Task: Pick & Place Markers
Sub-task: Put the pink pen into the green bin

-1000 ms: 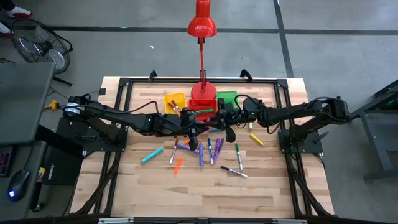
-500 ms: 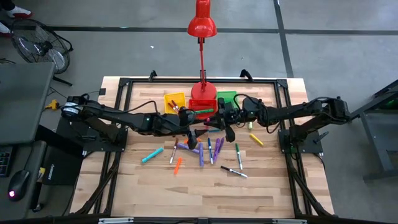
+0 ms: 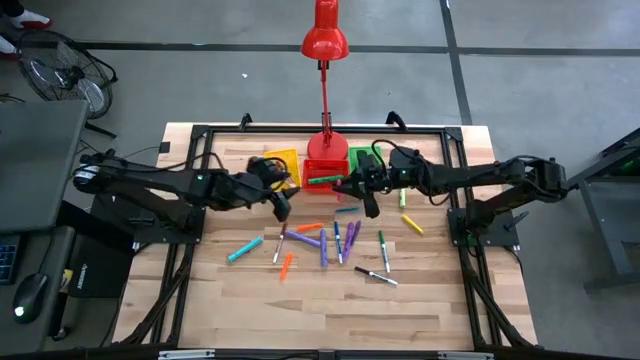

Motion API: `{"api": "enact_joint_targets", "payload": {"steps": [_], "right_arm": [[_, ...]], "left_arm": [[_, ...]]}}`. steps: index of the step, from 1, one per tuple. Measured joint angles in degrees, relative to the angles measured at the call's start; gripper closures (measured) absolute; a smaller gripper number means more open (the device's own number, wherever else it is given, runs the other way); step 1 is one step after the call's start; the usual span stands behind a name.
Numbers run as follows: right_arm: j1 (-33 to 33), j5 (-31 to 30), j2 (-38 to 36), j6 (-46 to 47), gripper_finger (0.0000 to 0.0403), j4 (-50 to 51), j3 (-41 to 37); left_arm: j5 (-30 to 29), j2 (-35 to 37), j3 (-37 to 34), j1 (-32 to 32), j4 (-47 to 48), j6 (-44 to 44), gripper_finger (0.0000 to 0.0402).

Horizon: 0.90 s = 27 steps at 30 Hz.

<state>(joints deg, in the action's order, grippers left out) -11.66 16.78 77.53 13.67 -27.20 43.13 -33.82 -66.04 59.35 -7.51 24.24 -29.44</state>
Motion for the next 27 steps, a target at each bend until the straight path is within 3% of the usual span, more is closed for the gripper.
{"api": "enact_joint_targets", "payload": {"steps": [9,15,27], "right_arm": [[-4.9,-0.1,-1.5,0.0,0.0371,9.8,0.0],[-9.7,-2.3,-1.5,2.6,0.0371,13.6,0.0],[-19.7,-10.8,-1.5,13.4,0.037,23.6,0.0]], "left_arm": [[-5.6,7.2,-0.1,0.0,14.2,-5.6,0.017],[-9.0,11.6,-3.8,0.0,15.4,-5.3,0.017],[-8.7,24.5,-22.8,0.0,-1.9,-4.8,0.017]]}}
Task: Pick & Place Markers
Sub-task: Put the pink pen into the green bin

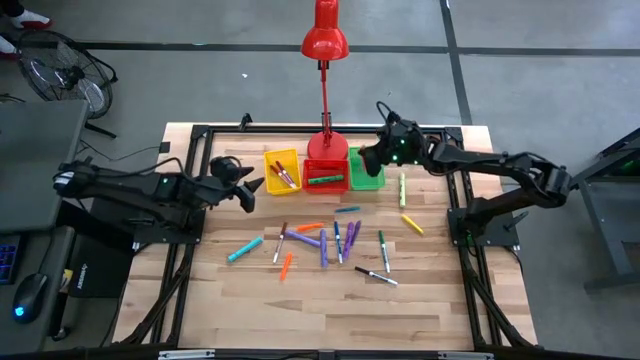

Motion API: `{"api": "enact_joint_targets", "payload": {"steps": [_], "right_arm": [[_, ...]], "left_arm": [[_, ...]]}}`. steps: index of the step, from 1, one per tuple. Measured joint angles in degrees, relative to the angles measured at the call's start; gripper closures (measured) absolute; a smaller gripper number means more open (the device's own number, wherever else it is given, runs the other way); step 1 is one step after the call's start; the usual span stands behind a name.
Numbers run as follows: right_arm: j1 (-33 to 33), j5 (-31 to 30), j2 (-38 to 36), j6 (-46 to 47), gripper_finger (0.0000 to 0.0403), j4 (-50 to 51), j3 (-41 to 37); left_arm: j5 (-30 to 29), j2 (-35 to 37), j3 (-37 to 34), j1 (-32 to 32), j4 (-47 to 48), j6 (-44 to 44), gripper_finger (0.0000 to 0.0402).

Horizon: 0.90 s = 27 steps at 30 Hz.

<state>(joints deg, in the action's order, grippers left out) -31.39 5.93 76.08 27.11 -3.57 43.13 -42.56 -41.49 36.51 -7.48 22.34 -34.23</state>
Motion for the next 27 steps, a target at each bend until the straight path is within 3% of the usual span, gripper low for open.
{"api": "enact_joint_targets", "payload": {"steps": [4,13,18,27], "right_arm": [[-2.7,-1.2,0.0,2.8,0.0368,1.3,0.0],[-3.9,-1.4,3.7,6.0,0.0369,2.5,0.0],[-3.8,-1.1,8.2,8.5,0.0367,2.5,0.0],[-3.8,-0.9,9.9,10.0,0.0365,4.7,0.0]], "left_arm": [[1.4,4.2,-4.0,1.5,-2.8,0.1,0.017],[14.4,10.8,-9.8,11.6,-10.9,4.3,0.017],[21.8,11.1,-10.8,17.0,-12.1,5.3,0.017],[27.2,10.9,-10.8,21.6,-12.4,6.1,0.017]]}}
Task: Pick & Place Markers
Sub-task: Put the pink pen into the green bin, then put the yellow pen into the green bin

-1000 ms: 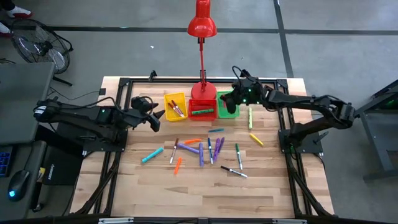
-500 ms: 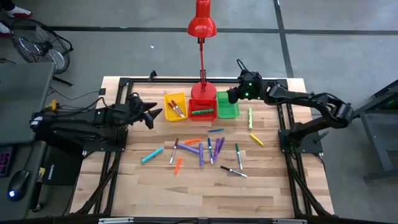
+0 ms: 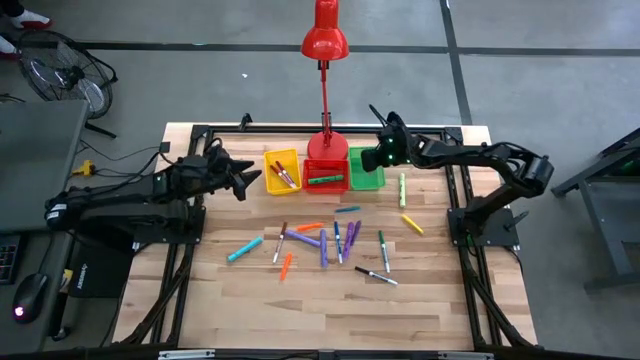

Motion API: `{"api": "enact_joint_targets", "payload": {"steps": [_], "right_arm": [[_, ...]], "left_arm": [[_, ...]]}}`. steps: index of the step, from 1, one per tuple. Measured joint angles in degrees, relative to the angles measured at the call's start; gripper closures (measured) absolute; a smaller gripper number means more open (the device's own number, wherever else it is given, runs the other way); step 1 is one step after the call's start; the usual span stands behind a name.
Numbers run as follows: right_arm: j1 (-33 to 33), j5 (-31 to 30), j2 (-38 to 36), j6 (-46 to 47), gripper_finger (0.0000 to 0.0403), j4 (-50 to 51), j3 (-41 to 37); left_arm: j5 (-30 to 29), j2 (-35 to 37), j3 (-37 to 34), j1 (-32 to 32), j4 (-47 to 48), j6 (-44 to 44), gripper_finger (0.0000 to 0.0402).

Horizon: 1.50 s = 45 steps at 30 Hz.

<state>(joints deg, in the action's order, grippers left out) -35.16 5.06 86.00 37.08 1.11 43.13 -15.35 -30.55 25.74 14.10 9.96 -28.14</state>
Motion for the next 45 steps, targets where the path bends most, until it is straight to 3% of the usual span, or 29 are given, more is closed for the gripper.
{"api": "enact_joint_targets", "payload": {"steps": [12,36,45], "right_arm": [[0.0,0.1,0.0,0.2,0.0349,4.5,0.0],[-0.1,4.0,-0.2,-1.5,0.0346,2.0,0.0],[-0.3,4.1,-4.7,-5.3,0.0346,3.4,0.0]], "left_arm": [[0.0,0.0,0.0,0.2,0.0,0.0,0.017],[-0.1,0.0,0.0,0.2,0.5,-0.1,0.017],[1.1,0.0,0.0,0.2,0.5,-0.5,0.017]]}}
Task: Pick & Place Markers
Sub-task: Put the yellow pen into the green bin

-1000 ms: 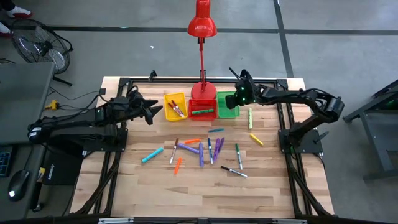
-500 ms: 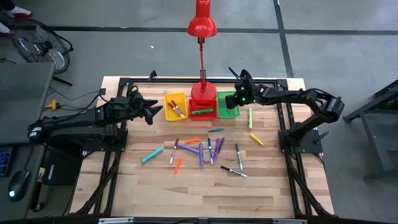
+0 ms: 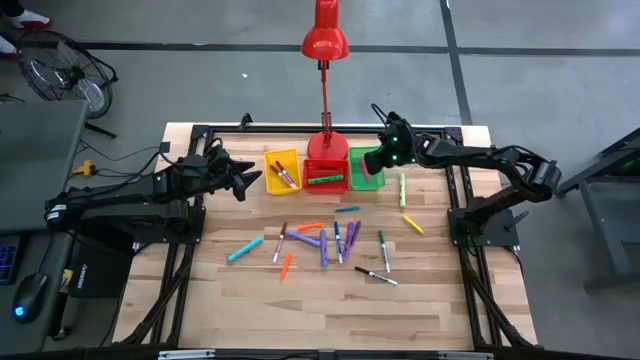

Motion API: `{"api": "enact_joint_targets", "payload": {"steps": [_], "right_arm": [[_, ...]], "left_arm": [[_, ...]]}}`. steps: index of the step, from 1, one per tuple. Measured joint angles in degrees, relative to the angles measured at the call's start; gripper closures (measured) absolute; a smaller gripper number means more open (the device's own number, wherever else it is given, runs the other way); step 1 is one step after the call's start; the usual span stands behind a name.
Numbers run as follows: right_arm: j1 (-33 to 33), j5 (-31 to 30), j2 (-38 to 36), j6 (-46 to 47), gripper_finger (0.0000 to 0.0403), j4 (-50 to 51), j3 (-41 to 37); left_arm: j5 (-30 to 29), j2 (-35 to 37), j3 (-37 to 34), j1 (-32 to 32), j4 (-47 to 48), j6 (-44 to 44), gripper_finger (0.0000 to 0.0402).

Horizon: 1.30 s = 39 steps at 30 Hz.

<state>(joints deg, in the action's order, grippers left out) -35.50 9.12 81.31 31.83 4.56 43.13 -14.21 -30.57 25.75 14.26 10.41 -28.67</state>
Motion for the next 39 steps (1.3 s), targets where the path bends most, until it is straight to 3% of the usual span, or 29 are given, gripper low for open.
{"api": "enact_joint_targets", "payload": {"steps": [11,21,30,39], "right_arm": [[0.8,-0.3,-10.3,-3.4,0.0346,20.9,0.0],[6.5,0.7,-17.8,-1.9,0.0346,41.7,0.0],[16.7,1.3,-17.3,1.3,0.0346,49.9,0.0],[25.4,-4.2,-13.4,4.5,0.0329,52.6,0.0]], "left_arm": [[0.3,0.0,0.0,0.0,0.0,-0.1,0.017],[2.1,0.0,0.0,0.0,0.0,-0.1,0.017],[3.2,0.0,0.0,0.0,0.0,-0.1,0.017],[4.9,0.0,0.0,0.0,0.1,-0.1,0.017]]}}
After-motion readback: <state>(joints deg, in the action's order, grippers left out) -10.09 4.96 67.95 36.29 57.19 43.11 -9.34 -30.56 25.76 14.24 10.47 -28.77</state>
